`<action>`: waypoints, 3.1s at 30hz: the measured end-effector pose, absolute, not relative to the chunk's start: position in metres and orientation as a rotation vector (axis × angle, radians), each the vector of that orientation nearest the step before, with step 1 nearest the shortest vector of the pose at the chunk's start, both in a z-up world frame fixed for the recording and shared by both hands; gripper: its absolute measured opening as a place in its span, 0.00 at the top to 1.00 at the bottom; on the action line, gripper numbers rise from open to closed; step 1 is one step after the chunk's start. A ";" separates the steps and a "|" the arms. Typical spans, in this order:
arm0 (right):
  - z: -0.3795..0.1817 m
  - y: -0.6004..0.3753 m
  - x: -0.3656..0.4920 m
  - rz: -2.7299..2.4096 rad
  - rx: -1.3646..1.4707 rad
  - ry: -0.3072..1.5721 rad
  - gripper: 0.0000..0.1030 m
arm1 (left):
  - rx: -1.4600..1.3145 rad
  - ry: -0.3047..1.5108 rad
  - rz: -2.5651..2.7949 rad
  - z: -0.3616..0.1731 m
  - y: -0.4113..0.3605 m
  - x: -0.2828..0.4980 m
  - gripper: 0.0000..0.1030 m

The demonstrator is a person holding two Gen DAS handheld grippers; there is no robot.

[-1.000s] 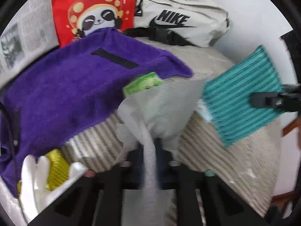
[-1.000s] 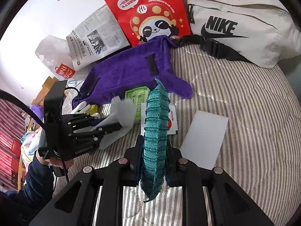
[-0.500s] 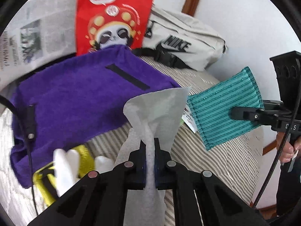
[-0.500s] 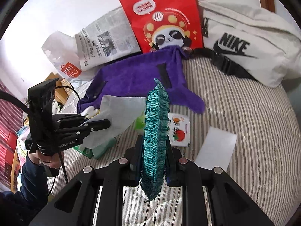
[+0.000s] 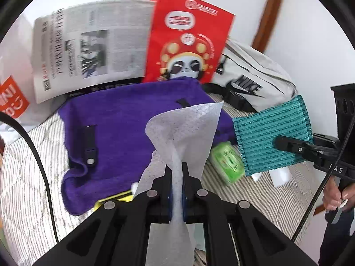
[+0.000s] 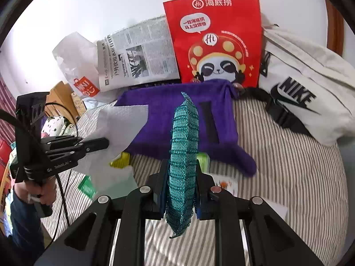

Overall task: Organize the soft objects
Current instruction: 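Carry the tissue with the left tool while the right tool carries the teal cloth, then lay the tissue on the purple towel while the right tool lays the teal cloth, then move the left tool to the white glove and close on it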

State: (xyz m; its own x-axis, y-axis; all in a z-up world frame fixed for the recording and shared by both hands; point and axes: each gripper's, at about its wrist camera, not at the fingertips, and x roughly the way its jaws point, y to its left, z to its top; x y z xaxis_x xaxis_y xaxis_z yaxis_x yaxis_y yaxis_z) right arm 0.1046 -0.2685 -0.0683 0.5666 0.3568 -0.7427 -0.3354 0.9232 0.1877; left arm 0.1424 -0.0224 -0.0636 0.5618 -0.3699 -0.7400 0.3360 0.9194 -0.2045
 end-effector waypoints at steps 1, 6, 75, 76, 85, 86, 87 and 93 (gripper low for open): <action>-0.068 -0.266 0.108 0.400 0.021 0.874 0.81 | -0.050 0.886 -0.400 -0.063 -0.018 0.146 0.94; -0.066 -0.253 0.132 0.380 0.020 0.863 0.81 | -0.070 0.884 -0.353 -0.059 -0.002 0.161 0.94; -0.119 -0.214 0.250 0.232 -0.264 0.983 0.42 | 0.024 1.074 -0.210 -0.118 -0.009 0.239 0.46; -0.114 -0.215 0.244 0.243 -0.248 0.975 0.42 | 0.023 1.073 -0.208 -0.115 -0.010 0.235 0.46; -0.088 -0.218 0.187 0.287 -0.138 0.948 0.41 | -0.003 1.043 -0.222 -0.096 0.004 0.185 0.46; -0.086 -0.220 0.179 0.287 -0.124 0.949 0.41 | -0.004 1.040 -0.226 -0.093 0.006 0.177 0.46; -0.085 -0.221 0.171 0.284 -0.104 0.952 0.41 | -0.001 1.037 -0.229 -0.092 0.005 0.171 0.46; -0.078 -0.225 0.135 0.233 -0.075 0.956 0.44 | 0.056 1.003 -0.232 -0.089 -0.009 0.134 0.46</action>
State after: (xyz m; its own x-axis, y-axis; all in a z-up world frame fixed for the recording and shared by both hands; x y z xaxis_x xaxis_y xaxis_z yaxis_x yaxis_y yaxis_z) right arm 0.1347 -0.2254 -0.0776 0.5536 0.1640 -0.8165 -0.2301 0.9724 0.0394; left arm 0.1336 -0.0086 -0.0890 0.5152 -0.1671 -0.8406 0.2184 0.9740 -0.0598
